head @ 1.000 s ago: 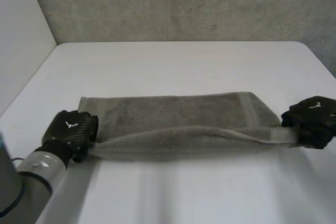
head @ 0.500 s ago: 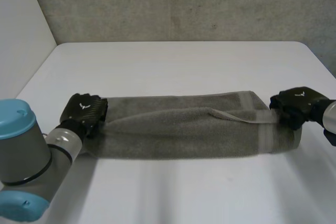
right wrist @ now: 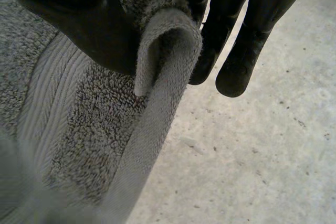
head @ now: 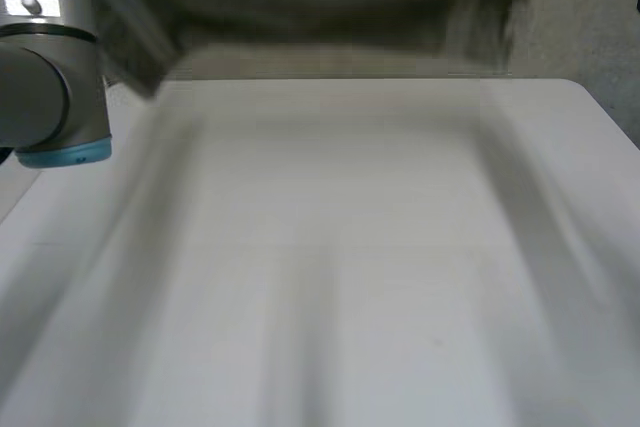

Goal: Fold the towel.

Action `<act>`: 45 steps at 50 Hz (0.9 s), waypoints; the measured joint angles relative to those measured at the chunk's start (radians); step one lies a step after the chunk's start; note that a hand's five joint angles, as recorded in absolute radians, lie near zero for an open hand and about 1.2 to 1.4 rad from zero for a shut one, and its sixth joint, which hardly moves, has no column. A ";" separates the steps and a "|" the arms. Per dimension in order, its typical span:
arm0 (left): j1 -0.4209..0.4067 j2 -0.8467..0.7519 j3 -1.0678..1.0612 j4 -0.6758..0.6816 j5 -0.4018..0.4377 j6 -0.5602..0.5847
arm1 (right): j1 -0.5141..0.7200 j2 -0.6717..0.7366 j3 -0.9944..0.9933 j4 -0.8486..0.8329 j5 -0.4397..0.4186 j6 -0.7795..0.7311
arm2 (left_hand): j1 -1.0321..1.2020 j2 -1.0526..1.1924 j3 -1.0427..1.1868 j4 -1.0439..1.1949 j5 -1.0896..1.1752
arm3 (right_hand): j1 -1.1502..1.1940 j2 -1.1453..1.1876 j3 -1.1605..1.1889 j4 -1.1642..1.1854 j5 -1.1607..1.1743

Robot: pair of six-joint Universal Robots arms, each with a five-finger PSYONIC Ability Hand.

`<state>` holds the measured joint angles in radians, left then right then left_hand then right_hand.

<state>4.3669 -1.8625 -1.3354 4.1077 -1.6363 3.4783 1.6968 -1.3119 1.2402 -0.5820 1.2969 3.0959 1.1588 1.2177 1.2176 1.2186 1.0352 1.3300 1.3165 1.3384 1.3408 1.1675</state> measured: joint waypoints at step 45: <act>0.062 0.059 -0.660 -0.758 0.109 -0.050 | -0.091 0.029 0.456 0.635 -0.112 -0.581 | -0.285 -0.350 -0.347 -0.350 -0.341 | 0.000 0.000 0.003 0.000 0.000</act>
<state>4.4285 -1.8036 -1.9955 3.3493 -1.5268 3.4284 1.6061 -1.2828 1.6966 0.0529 1.1850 2.5146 0.8738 0.8682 0.8709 0.8684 0.6940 1.3304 1.3165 1.3416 1.3408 1.1675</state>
